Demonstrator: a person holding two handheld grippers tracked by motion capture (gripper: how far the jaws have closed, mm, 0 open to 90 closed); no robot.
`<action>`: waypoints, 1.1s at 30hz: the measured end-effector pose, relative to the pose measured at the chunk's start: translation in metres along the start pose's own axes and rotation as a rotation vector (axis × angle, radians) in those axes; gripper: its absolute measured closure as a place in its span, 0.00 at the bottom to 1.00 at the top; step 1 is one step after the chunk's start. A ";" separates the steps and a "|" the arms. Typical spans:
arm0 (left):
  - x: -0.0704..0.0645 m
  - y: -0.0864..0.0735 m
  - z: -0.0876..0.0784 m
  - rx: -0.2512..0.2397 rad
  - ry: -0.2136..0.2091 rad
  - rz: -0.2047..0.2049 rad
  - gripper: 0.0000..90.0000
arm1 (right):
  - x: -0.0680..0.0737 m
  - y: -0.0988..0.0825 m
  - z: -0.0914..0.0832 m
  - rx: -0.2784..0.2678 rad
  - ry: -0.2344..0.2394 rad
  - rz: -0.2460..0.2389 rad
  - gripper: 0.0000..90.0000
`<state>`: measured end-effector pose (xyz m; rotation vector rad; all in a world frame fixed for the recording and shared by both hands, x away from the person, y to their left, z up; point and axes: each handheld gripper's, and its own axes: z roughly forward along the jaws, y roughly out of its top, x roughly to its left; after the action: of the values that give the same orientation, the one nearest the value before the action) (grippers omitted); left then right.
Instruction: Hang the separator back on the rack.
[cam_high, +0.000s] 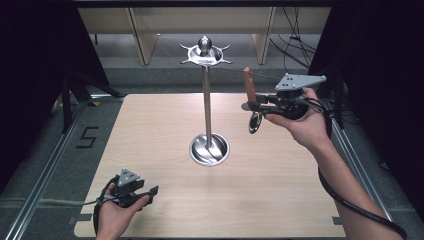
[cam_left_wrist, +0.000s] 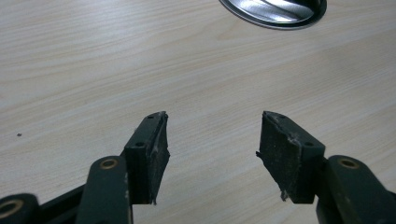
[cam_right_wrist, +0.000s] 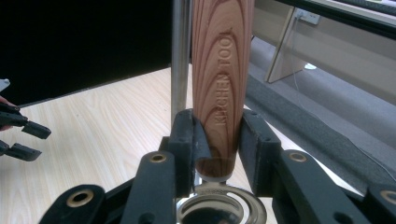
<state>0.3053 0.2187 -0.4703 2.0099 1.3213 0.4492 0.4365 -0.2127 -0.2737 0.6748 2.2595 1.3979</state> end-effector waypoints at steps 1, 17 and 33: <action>-0.003 -0.001 0.004 -0.051 0.007 -0.040 0.46 | 0.001 0.001 0.001 -0.013 -0.014 0.000 0.77; 0.000 0.000 0.000 -0.005 0.000 -0.004 0.46 | -0.004 0.016 0.009 -0.025 0.025 -0.022 0.77; 0.001 0.000 0.000 -0.007 -0.002 0.000 0.46 | -0.011 0.032 0.019 -0.005 0.087 -0.064 0.77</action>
<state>0.3056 0.2191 -0.4708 2.0047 1.3165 0.4510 0.4623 -0.1930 -0.2521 0.5452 2.3220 1.4276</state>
